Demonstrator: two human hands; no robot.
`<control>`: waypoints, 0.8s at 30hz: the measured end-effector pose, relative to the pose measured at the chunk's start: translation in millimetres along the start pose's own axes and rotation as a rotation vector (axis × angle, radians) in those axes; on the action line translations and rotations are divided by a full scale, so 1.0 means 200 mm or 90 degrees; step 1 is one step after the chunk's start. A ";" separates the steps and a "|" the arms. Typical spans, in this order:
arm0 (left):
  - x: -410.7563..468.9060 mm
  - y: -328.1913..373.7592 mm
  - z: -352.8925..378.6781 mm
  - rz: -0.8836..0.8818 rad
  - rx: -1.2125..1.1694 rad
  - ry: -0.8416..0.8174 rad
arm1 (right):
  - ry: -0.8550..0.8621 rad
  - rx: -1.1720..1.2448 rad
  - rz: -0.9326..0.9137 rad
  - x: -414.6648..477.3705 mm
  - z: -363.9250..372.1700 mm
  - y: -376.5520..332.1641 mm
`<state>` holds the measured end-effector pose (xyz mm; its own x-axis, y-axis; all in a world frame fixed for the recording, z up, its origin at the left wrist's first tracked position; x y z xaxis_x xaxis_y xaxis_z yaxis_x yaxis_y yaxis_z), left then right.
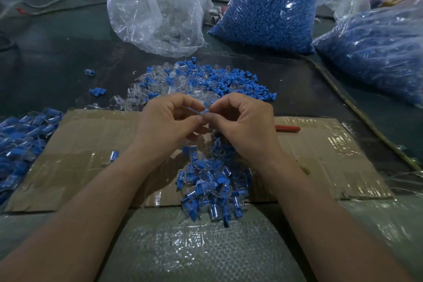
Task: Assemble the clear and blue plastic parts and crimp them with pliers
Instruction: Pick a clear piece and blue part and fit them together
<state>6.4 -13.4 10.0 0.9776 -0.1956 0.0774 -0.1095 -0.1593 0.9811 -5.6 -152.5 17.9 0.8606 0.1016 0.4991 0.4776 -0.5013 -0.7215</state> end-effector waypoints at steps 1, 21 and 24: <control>0.00 0.00 0.00 0.002 -0.001 0.002 | -0.009 0.011 0.006 0.00 0.00 0.00; 0.01 0.00 -0.03 -0.076 -0.193 -0.042 | -0.102 0.183 -0.011 -0.01 -0.01 -0.01; 0.02 -0.01 -0.04 -0.097 -0.200 -0.063 | -0.085 0.170 -0.030 -0.02 -0.02 -0.01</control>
<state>10.9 -6.6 10.1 0.9545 -0.2883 -0.0765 0.1119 0.1081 0.9878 -9.9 -154.5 19.1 0.8437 0.2396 0.4804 0.5318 -0.2509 -0.8089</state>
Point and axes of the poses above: each hand's wrist, its own x-axis towards the middle knuckle, its own z-axis out of the palm, y = z × x, the point moved 2 cm from there along x, towards the middle knuckle, and after that the axes turned 6 degrees about -z, right-handed, at the moved point
